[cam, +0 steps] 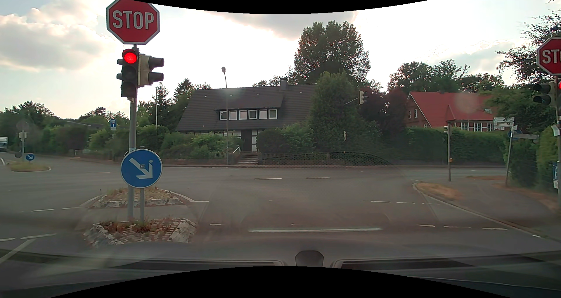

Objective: Follow the waypoints while adhering to traffic rules and regulations

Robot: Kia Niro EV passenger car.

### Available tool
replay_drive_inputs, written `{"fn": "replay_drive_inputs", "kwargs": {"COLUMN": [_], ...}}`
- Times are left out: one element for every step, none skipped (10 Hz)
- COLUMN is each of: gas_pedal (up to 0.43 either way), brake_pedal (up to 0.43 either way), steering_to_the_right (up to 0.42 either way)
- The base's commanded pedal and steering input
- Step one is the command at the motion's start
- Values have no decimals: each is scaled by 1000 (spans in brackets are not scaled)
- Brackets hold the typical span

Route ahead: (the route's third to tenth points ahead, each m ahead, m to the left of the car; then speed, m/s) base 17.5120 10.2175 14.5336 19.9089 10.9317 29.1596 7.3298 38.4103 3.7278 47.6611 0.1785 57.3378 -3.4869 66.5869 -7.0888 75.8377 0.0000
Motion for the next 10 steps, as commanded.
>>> {"fn": "replay_drive_inputs", "kwargs": {"gas_pedal": [0,0,0,0,0,0,0,0,0,0], "brake_pedal": [250,250,250,250,250,250,250,250,250,250], "steering_to_the_right": [-6,-6,-5,-5,-5,-5,-6,-6,-5,-6]}}
